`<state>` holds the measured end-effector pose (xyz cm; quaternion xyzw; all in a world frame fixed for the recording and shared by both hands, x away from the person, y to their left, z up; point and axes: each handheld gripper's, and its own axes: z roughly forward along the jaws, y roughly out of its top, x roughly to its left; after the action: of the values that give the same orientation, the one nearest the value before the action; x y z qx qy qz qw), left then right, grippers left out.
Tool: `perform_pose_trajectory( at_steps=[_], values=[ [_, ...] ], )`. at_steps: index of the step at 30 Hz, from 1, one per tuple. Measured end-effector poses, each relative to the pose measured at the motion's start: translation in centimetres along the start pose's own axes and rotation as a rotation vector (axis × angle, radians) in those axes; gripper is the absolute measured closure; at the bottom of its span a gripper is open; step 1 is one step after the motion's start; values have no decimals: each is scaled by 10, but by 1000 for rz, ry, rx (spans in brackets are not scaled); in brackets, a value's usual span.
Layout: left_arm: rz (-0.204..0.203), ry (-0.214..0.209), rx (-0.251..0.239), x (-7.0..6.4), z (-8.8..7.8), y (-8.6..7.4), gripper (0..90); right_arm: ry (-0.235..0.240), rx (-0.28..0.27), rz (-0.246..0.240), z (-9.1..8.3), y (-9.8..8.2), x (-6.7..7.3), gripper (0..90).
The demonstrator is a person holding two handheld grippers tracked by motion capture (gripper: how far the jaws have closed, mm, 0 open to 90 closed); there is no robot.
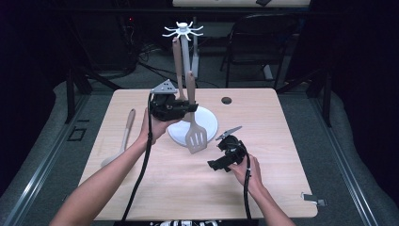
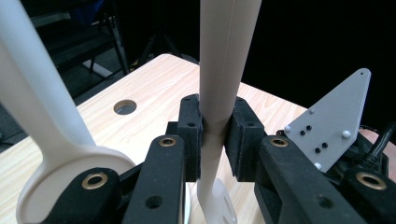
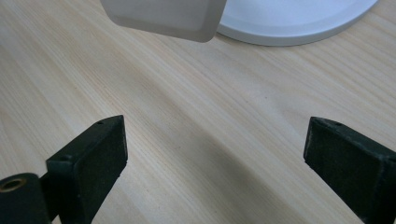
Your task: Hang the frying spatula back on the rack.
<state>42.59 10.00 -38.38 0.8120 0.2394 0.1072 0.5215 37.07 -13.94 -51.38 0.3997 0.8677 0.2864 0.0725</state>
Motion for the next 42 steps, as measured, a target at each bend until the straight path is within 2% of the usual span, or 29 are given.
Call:
perform_pose_trajectory(
  at_steps=[5,8,11,24,34,35,36,42],
  values=[
    [9,3,0,0,4,6,776,-6,6,-4,0,0,0,60],
    [12,6,-1,0,5,9,776,-3,-11,6,1,-1,0,60],
    [12,9,0,2,5,11,776,-7,5,-6,1,0,-1,60],
    [7,36,-8,11,3,25,776,-3,-1,5,2,-1,0,62],
    [11,54,-8,18,3,38,775,-12,21,-16,2,0,-1,64],
    [12,56,-7,19,3,39,775,-14,5,-3,3,-1,0,64],
    [9,59,-9,20,3,40,775,-11,20,-16,2,0,-1,64],
    [13,65,-8,22,3,46,776,-1,10,-4,3,0,1,64]
  ],
)
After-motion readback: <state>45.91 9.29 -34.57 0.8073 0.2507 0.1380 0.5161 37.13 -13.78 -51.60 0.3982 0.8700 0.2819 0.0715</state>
